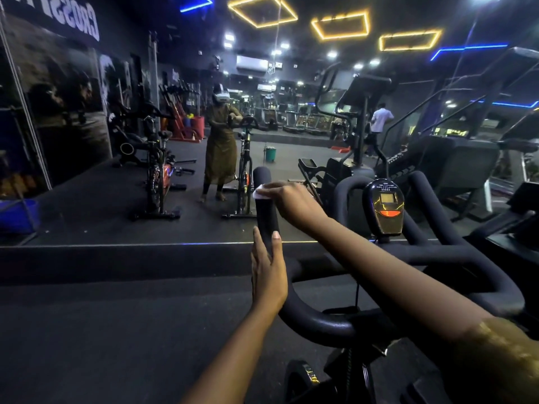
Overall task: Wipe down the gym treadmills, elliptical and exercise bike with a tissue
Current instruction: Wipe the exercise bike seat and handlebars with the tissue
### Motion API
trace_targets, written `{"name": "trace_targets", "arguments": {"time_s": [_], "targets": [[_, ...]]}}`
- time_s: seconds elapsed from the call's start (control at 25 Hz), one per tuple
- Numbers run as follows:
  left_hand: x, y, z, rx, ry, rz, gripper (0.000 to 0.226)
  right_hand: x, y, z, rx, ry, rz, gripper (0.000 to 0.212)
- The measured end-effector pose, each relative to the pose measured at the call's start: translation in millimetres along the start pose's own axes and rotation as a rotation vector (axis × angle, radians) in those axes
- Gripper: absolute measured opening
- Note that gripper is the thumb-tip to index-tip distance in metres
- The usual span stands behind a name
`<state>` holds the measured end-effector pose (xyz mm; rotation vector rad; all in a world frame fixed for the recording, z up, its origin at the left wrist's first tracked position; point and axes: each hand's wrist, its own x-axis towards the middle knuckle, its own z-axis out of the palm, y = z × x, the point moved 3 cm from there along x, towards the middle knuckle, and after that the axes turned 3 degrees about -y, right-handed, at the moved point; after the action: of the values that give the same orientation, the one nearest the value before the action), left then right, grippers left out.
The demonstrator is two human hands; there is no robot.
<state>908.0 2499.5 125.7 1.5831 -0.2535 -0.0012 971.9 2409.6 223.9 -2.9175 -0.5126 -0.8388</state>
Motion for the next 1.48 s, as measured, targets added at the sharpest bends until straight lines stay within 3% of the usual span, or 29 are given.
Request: {"name": "trace_targets", "arguments": {"time_s": [0.12,0.28,0.44,0.52,0.64,0.76,0.92,1.08,1.24,1.48], "targets": [[1,0,1,-0.001,-0.002,-0.007,0.058,-14,-12,6,-0.140,-0.091,-0.166,0.038],[0,2,0,-0.028,0.020,0.034,0.054,-66,-20,5,-0.049,-0.071,-0.312,0.032],[-2,3,0,0.001,-0.007,-0.006,0.057,-98,-9,-1,0.226,-0.122,-0.225,0.032],[-1,3,1,0.027,-0.008,0.000,0.057,-90,5,-7,0.272,-0.065,-0.154,0.032],[2,0,1,0.039,0.003,-0.010,0.056,-52,29,-10,0.365,0.140,0.153,0.031],[2,-1,1,0.044,0.008,-0.016,0.056,-17,33,4,0.409,0.130,0.285,0.036],[4,-3,1,0.044,0.022,-0.015,0.057,-21,29,12,0.398,0.067,0.267,0.037],[6,-5,1,0.055,0.037,0.001,0.055,-56,17,6,0.255,-0.126,0.126,0.034],[8,-6,2,0.057,0.053,0.007,0.055,-81,4,-7,0.264,-0.292,0.078,0.035],[-1,-2,-10,0.117,0.042,0.001,0.056,-88,-17,-25,0.279,-0.130,0.230,0.037]]}}
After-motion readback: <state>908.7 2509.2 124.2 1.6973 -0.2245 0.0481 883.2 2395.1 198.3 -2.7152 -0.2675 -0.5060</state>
